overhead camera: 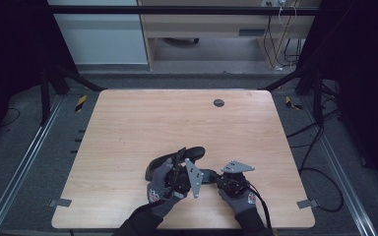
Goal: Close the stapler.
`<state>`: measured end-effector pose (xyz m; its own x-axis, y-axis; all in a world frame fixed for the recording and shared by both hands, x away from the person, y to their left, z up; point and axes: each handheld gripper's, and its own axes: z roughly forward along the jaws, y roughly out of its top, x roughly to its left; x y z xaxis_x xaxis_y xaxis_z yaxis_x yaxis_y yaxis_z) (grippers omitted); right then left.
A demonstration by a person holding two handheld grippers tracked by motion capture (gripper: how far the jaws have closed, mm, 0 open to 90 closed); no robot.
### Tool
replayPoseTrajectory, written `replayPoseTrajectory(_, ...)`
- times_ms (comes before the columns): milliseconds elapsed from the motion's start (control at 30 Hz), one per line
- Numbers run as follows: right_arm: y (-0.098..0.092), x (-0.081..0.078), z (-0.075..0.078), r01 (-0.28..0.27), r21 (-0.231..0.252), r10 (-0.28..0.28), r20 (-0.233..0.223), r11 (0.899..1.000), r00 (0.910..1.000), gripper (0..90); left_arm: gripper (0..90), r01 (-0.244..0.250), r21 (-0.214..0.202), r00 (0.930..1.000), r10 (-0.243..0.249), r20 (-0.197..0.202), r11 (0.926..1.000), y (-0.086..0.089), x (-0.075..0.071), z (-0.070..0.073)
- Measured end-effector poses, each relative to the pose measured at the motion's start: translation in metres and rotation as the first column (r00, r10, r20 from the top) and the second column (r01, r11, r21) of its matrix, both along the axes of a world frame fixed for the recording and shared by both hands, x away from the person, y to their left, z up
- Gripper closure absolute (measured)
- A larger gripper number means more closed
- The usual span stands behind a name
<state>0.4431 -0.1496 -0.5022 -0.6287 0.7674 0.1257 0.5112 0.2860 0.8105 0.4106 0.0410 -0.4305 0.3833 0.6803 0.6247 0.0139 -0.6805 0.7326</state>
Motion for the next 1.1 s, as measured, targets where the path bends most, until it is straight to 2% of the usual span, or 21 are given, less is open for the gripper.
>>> replayPoseTrajectory(200,0.0,0.0,0.0,0.0,-0.002,0.0,0.0,1.0,1.0,90.0,53.8,0.003,0.01,1.0,-0.003,-0.006,0.9999,-0.001,0.0,-0.001)
replayPoseTrajectory(233,0.0,0.0,0.0,-0.001,-0.003,0.001,0.0,1.0,1.0,90.0,53.8,0.007,-0.001,1.0,-0.007,-0.001,1.0,-0.002,0.001,-0.002)
replayPoseTrajectory(500,0.0,0.0,0.0,0.0,-0.006,0.0,0.002,1.0,1.0,90.0,52.6,0.026,0.037,0.9997,-0.026,-0.007,0.999,-0.006,0.0,-0.008)
replayPoseTrajectory(667,0.0,0.0,0.001,0.001,-0.005,-0.001,-0.001,1.0,1.0,90.0,51.2,0.056,0.057,0.9983,-0.055,-0.021,0.9968,-0.008,0.001,-0.013)
replayPoseTrajectory(833,0.0,0.0,0.0,0.001,-0.004,-0.001,0.002,1.0,1.0,90.0,50.6,0.061,0.088,0.9979,-0.059,-0.027,0.9942,-0.012,0.001,-0.017)
replayPoseTrajectory(1100,0.0,-0.001,0.0,0.004,-0.003,-0.004,-0.001,1.0,1.0,90.0,49.9,0.068,0.107,0.9974,-0.066,-0.028,0.9919,-0.014,0.001,-0.021)
